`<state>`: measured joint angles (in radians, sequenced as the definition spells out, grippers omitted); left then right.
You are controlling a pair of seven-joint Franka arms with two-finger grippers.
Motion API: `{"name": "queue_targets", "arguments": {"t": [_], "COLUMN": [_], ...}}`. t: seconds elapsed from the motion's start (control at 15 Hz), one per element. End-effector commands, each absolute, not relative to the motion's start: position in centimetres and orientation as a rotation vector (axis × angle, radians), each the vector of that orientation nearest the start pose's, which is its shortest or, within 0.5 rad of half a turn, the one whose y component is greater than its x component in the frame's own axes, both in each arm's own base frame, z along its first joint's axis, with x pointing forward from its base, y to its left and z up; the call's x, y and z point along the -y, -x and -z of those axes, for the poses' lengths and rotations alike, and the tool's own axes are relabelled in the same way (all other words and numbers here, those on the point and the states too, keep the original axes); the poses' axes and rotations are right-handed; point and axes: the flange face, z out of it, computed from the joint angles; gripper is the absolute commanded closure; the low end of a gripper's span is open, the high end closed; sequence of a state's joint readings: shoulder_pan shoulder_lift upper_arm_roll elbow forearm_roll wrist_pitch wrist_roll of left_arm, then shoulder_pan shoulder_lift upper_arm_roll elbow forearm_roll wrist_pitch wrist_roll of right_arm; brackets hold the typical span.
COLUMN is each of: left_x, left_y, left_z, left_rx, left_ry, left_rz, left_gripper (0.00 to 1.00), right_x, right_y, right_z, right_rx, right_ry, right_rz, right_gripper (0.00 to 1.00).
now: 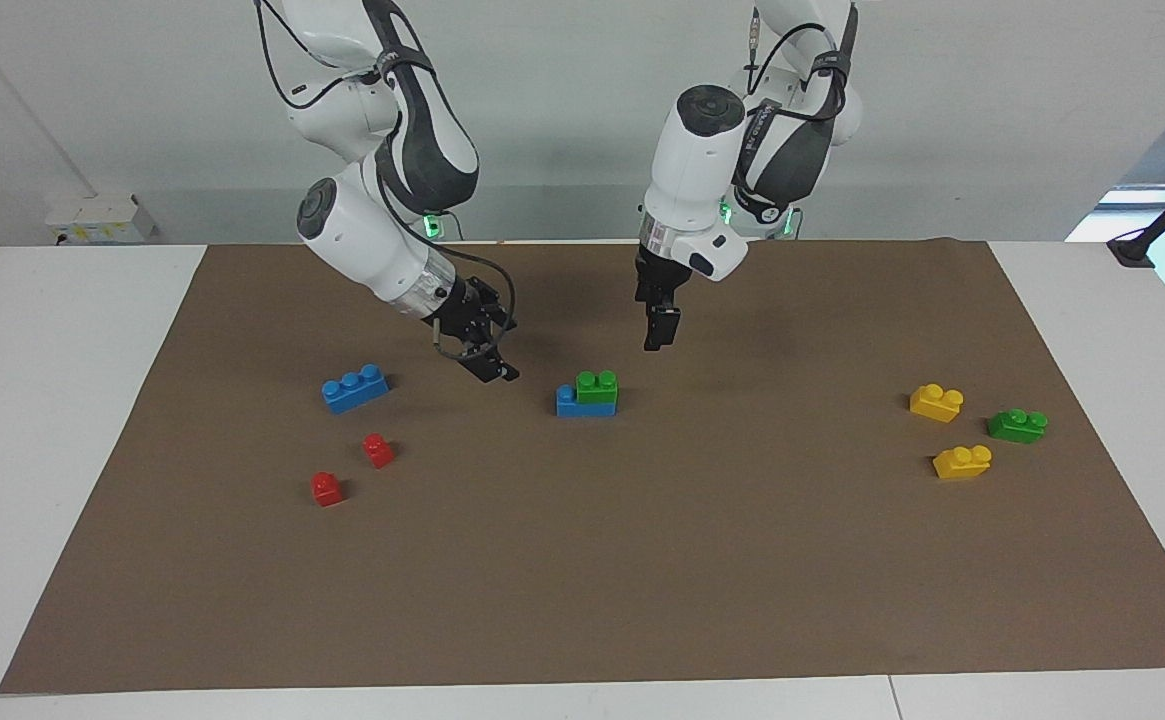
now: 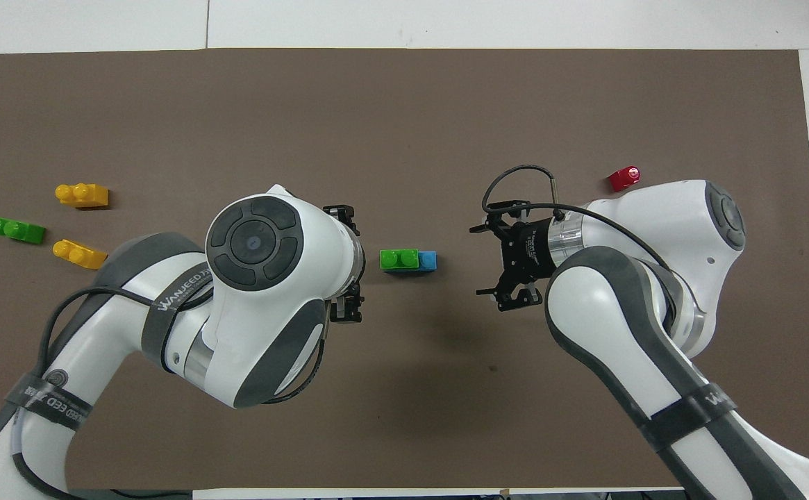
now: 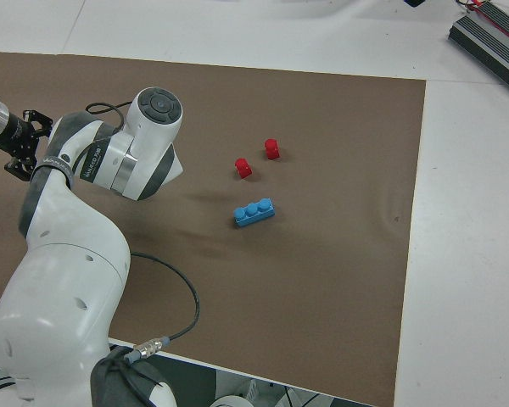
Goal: Remove green block with left arm and hold with right
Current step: 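Lower the right gripper to the blue end while the left gripper nears green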
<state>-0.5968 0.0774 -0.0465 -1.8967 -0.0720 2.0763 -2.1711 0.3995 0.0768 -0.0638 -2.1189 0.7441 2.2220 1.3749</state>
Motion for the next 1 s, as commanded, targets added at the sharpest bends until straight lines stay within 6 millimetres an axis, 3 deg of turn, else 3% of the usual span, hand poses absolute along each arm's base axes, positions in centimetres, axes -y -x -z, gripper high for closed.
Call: {"name": "queue_targets", "arguments": {"t": [0.0,0.33,0.6,0.93], "left_x": [35.5,35.6,36.1,36.4], "left_y": [-46.9,-46.9,-47.9,-48.4], "left_z": [-46.7,-46.2,-43.6,-42.7], "left_rx": [2.325,2.321,2.309,2.321], "left_ry": [2.298,2.293,2.284,2.282], "left_rz": [-0.081,-0.079,-0.065,-0.061], "left_gripper": [0.0,0.0,0.0,0.0], "right_x": [-20.9,-22.0,-22.6,-24.1], "right_y": [-52.5,-52.6,-52.9,-53.1], "right_z": [-37.1,-36.3,-36.3,-35.6], "right_rx": [-1.848,-1.839,-1.837,-1.827], "right_ry": [1.939,1.962,1.936,1.936], "right_rz": [-0.608,-0.625,-0.637,-0.616], "right_gripper": [0.0,0.0,0.0,0.0]}}
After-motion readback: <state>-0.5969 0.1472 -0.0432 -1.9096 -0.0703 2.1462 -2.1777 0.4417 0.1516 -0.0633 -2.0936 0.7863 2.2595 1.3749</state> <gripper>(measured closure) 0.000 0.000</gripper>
